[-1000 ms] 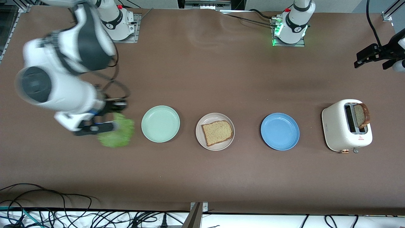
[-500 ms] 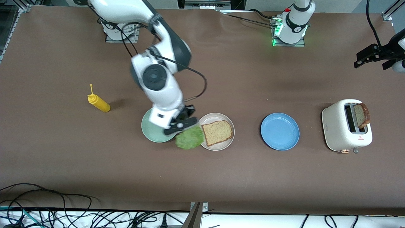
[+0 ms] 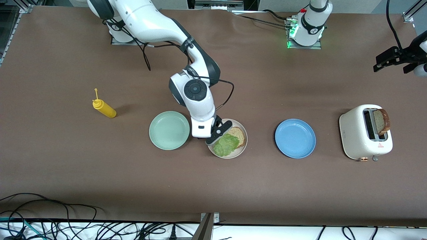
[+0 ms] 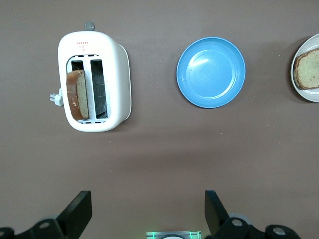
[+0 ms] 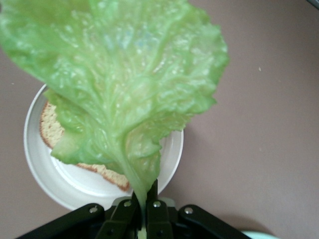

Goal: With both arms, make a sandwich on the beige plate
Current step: 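Lower the lettuce onto the bread and open the right gripper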

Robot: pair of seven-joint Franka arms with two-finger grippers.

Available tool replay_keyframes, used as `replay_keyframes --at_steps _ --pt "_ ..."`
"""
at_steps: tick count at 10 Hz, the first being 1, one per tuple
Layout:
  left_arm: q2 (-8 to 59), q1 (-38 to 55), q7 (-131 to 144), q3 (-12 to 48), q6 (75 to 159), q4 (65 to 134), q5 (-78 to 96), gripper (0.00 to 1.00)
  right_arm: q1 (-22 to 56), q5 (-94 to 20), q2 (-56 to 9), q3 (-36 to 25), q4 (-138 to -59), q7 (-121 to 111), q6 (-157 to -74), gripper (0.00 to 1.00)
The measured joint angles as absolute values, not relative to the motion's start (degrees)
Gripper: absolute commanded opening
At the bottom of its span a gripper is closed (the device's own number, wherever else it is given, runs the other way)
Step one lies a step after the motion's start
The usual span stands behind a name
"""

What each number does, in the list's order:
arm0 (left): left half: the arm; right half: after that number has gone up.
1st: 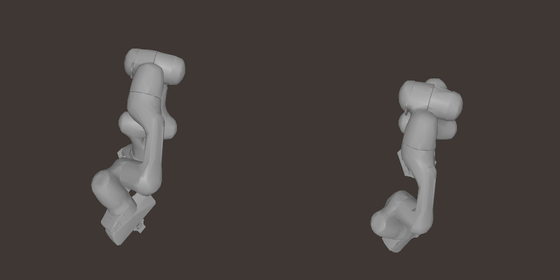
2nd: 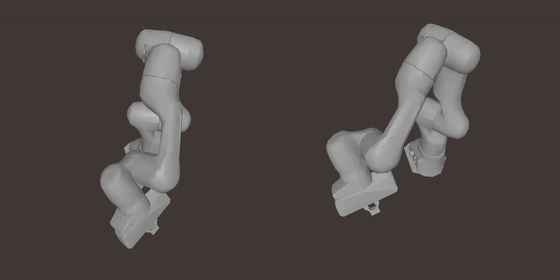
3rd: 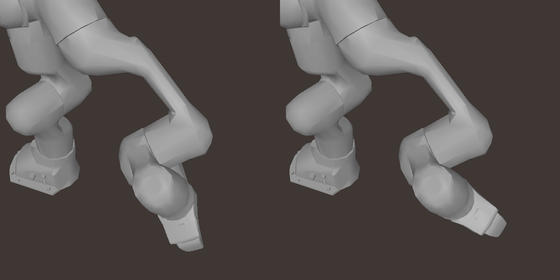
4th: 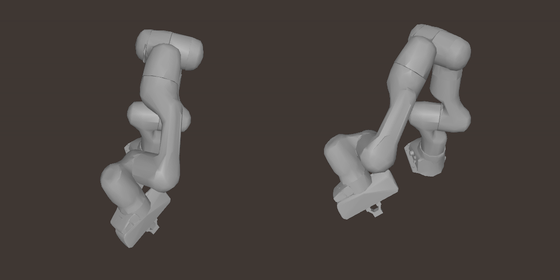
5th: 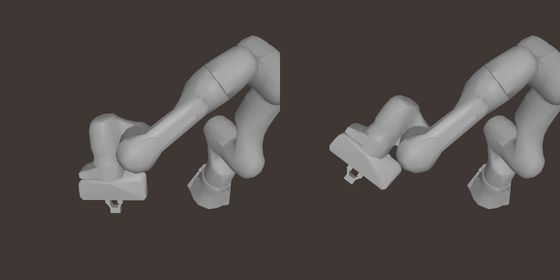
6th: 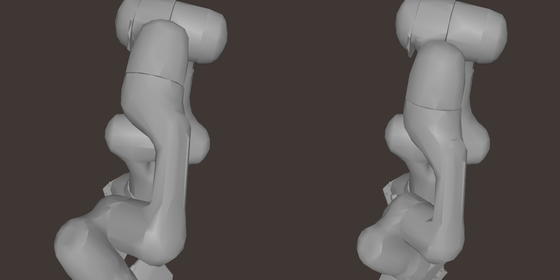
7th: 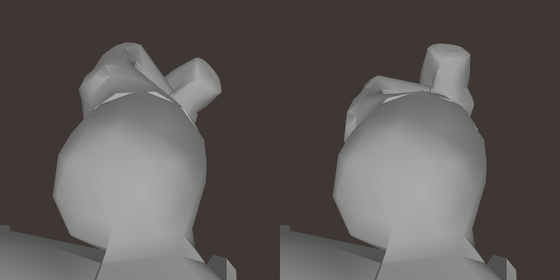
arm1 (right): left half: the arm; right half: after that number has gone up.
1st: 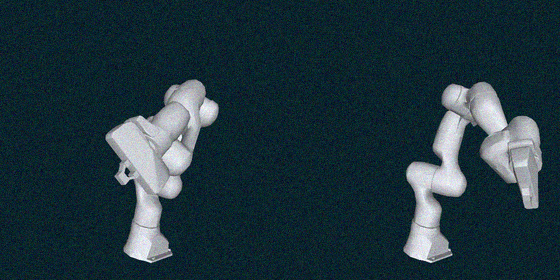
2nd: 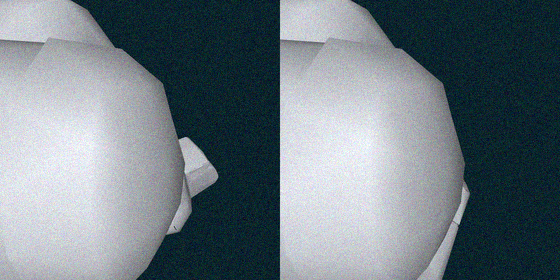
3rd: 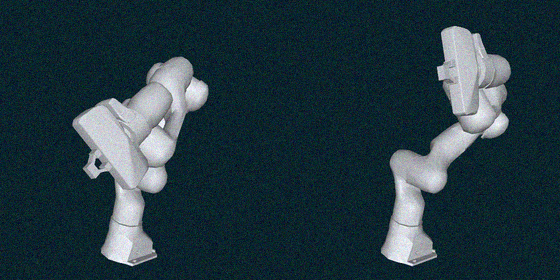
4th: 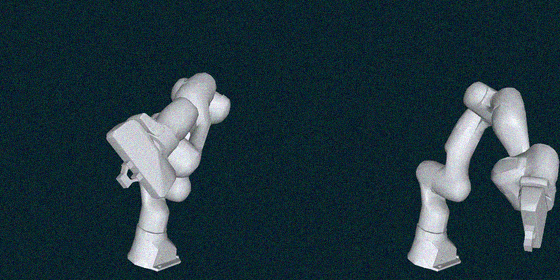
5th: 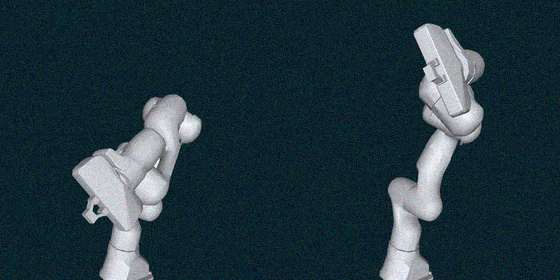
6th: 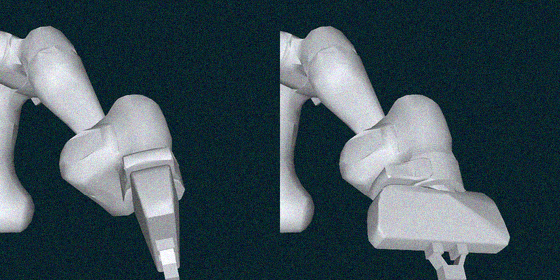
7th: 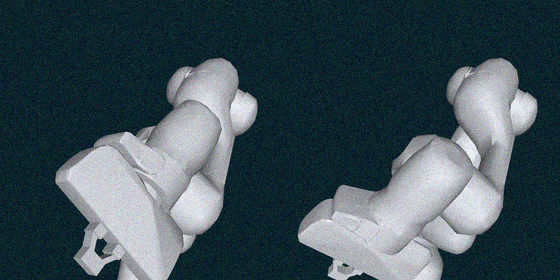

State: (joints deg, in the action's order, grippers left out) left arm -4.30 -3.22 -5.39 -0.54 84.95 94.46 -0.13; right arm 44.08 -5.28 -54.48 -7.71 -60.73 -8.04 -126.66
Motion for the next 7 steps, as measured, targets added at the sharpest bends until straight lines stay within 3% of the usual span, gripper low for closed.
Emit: replay_keyframes --at_steps 7 --pt "-4.3 -3.2 -5.4 -0.5 84.9 94.4 -0.1 1.00 45.6 0.2 -58.6 -7.7 -64.3 -18.6 -136.0 0.00"
